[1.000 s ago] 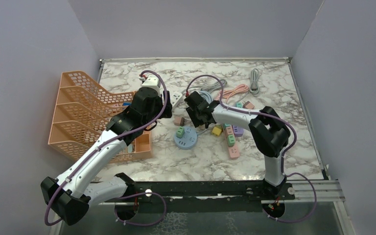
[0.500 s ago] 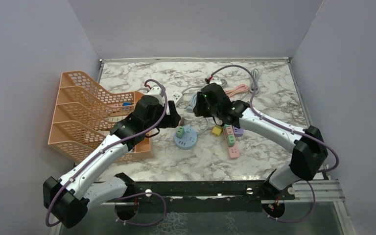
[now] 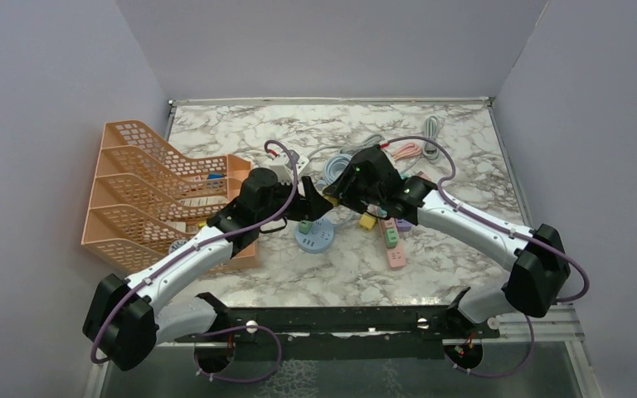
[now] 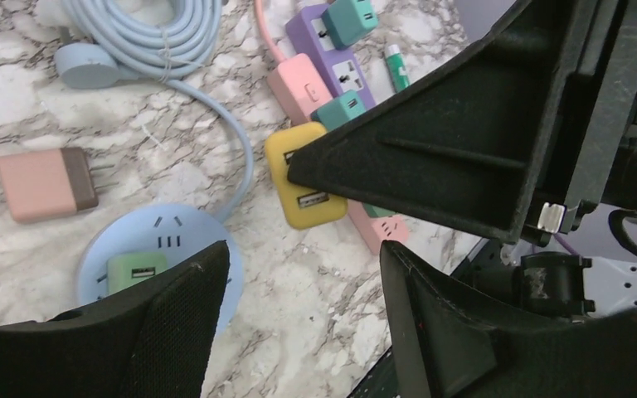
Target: Insert the plug
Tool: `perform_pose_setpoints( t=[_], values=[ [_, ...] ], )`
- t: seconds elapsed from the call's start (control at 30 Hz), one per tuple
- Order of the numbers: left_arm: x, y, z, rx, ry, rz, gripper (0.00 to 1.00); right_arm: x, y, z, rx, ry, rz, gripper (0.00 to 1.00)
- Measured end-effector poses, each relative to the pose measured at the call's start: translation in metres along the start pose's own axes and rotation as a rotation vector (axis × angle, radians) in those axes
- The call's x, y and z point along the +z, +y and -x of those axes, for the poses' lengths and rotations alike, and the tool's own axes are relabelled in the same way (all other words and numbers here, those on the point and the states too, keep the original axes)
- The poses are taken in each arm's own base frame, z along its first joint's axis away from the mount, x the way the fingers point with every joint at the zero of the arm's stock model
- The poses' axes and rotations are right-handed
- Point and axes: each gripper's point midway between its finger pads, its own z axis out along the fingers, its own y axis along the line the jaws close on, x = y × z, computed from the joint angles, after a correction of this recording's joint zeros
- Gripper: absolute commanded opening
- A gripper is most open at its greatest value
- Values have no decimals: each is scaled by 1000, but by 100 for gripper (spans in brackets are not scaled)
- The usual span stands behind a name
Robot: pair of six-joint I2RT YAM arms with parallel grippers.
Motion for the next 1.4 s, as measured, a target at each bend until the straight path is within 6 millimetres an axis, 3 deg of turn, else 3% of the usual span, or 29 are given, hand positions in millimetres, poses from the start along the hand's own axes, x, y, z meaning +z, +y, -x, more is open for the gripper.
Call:
perform_pose_setpoints(
  t=[0.23, 0.47, 0.53, 0.6, 0.67, 0.77, 0.9, 1.17, 1.4],
  values=[
    [7, -22, 18, -19, -83, -83, 47, -15, 8, -3, 96, 25, 41, 35],
    [24, -22, 11, -28, -78, -60, 17, -17, 4, 0, 123, 21, 38, 41],
    [27, -22, 8, -25, -81, -43, 10, -16, 0, 0, 127, 20, 30, 49],
    [29, -22, 8, -20, -89, -31, 6, -16, -1, 1, 127, 18, 29, 65],
    [29, -22, 9, -11, -100, -26, 4, -18, 0, 1, 120, 17, 40, 76],
    [29, -23, 12, 9, -108, -24, 4, -27, 10, 4, 50, 7, 106, 82],
    [27, -29, 18, 58, -101, -27, 4, -52, 17, 18, -120, -71, 221, 82],
    [16, -51, 27, 116, -21, -80, 4, -128, 17, 46, -534, -344, 437, 76],
    [-1, -86, 39, 119, 54, -168, 4, -141, 1, 36, -928, -423, 503, 78]
  ],
)
